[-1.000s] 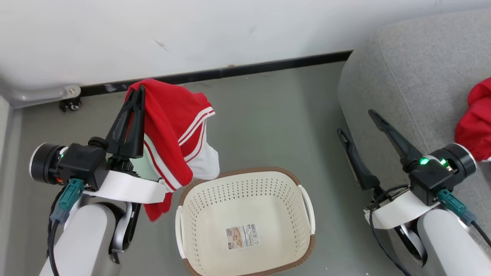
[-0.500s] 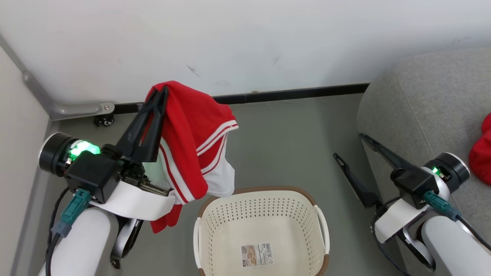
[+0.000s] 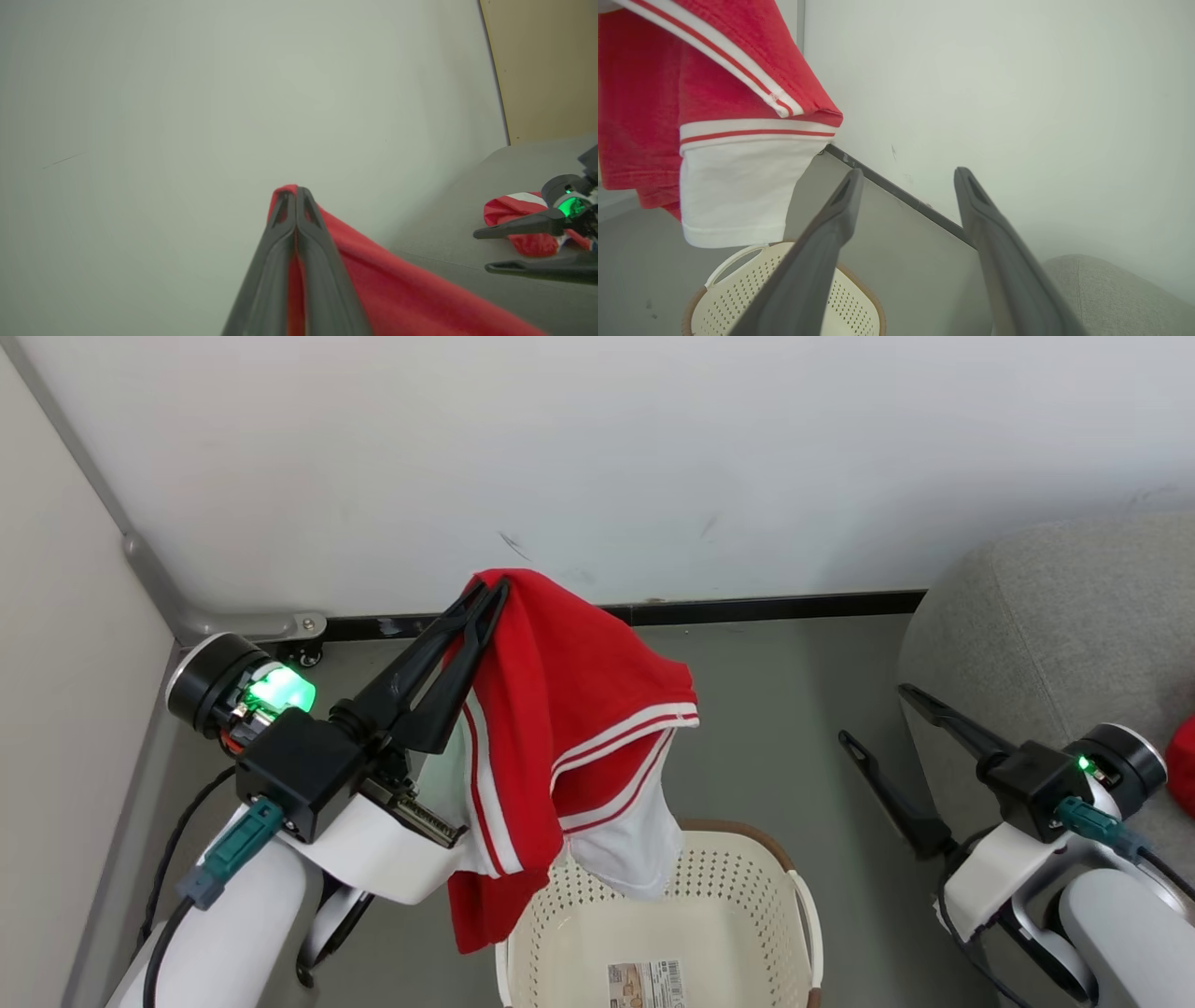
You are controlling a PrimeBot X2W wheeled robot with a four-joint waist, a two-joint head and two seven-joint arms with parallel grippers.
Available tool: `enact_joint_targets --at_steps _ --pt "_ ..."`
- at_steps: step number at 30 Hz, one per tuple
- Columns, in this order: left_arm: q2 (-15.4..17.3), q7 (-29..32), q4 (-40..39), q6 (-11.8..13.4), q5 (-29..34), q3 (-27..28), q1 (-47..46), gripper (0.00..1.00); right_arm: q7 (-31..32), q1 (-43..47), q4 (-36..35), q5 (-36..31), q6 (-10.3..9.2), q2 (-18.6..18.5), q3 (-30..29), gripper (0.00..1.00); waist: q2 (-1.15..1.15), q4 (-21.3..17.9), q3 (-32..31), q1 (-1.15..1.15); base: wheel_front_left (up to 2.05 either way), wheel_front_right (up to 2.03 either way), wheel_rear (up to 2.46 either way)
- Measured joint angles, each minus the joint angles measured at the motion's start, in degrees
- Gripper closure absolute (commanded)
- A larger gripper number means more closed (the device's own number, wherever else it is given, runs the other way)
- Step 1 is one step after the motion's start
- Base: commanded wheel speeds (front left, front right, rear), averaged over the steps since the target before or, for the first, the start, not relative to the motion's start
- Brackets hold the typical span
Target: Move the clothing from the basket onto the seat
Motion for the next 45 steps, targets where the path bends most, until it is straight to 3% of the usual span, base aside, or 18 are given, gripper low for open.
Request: enact_joint_targets --at_steps 16,28,34,45 --pt "2.10 0.00 -2.59 -2.08 1.42 -3.78 -4.42 1.00 1.96 0.79 -2.09 5.47 0.00 -7.02 6.02 0.00 0.00 -1.18 -1.43 0.00 0.00 0.00 0.00" --pt "1.10 0.00 -4.43 -2.35 1.32 -6.75 -5.98 1.00 3.78 -7.07 -5.38 7.31 0.00 -12.03 14.90 0.00 0.00 -1.96 -0.83 0.00 0.00 0.00 0.00" --pt "0.52 -0.01 -6.26 -2.35 1.32 -9.26 -6.08 1.00 4.90 -11.61 -5.68 7.31 0.01 -14.43 21.34 0.00 0.00 -1.13 -0.71 0.00 0.00 0.00 0.00" --pt "0.22 -0.01 -8.23 -2.35 0.78 -13.82 -8.42 1.00 7.26 -19.99 -7.30 9.57 0.37 -15.59 33.96 0.00 0.00 0.82 -0.26 0.00 0.00 0.00 0.00"
